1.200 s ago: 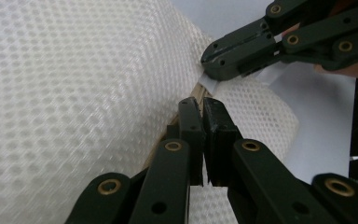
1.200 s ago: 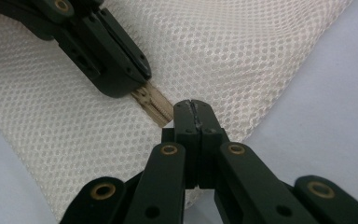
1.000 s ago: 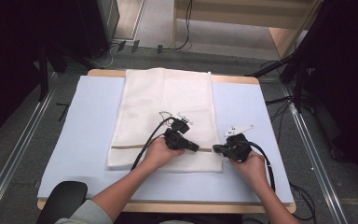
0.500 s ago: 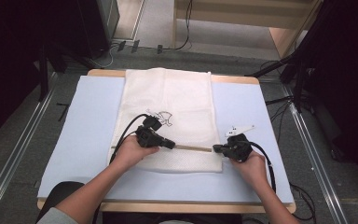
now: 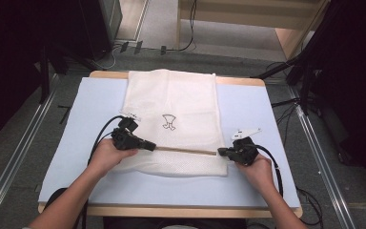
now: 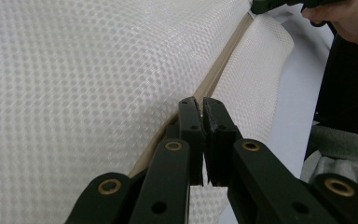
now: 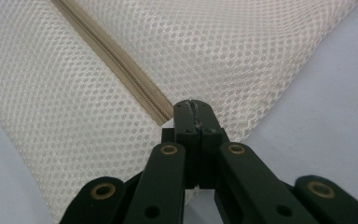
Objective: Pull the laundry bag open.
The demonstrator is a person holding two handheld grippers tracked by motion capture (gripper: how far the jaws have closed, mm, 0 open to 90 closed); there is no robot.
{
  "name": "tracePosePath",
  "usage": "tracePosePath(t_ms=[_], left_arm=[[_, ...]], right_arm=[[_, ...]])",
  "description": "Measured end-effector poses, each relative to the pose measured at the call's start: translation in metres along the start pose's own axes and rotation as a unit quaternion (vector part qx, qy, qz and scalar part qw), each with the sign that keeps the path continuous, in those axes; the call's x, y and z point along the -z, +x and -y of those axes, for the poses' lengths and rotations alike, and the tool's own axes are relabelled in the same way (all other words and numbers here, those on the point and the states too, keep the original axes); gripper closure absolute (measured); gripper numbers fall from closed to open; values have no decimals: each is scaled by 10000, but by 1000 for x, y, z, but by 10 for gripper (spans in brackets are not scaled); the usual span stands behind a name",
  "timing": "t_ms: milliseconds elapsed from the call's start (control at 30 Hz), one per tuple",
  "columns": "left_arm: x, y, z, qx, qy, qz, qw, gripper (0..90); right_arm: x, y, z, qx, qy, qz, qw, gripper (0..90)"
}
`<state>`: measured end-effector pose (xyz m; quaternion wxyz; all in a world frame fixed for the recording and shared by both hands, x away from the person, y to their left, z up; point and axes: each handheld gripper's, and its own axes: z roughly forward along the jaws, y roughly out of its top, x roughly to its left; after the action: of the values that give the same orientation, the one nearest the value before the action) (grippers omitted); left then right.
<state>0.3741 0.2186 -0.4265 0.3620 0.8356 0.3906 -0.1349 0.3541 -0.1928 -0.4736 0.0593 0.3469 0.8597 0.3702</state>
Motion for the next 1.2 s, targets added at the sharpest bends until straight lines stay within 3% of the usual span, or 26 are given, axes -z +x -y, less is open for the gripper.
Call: tracePosePath(t_ms=[267, 567, 667, 833, 967, 1100, 1200], left_arm=[[23, 12, 15, 142, -68, -140, 9998, 891], [50, 31, 38, 463, -213, -311, 9982, 892], [60, 34, 45, 473, -300, -576, 9968, 892], [81, 49, 65, 789, -378, -1023, 9909, 892], [94, 57, 77, 959, -560, -1074, 9880, 891], [95, 57, 78, 914, -641, -1079, 9879, 890], [94, 56, 80, 758, -712, -1086, 9886, 884]], right_arm=[[0, -4, 2, -81, -65, -128, 9999, 900], [0, -8, 1, -91, -12, -223, 9997, 900], [0, -9, 0, -82, 6, -234, 9997, 900], [0, -11, 0, -36, 17, -269, 9996, 900], [0, -11, -1, -52, 41, -293, 9995, 900], [0, -11, -2, -21, 71, -302, 9995, 900], [0, -12, -3, -86, 127, -327, 9993, 900]])
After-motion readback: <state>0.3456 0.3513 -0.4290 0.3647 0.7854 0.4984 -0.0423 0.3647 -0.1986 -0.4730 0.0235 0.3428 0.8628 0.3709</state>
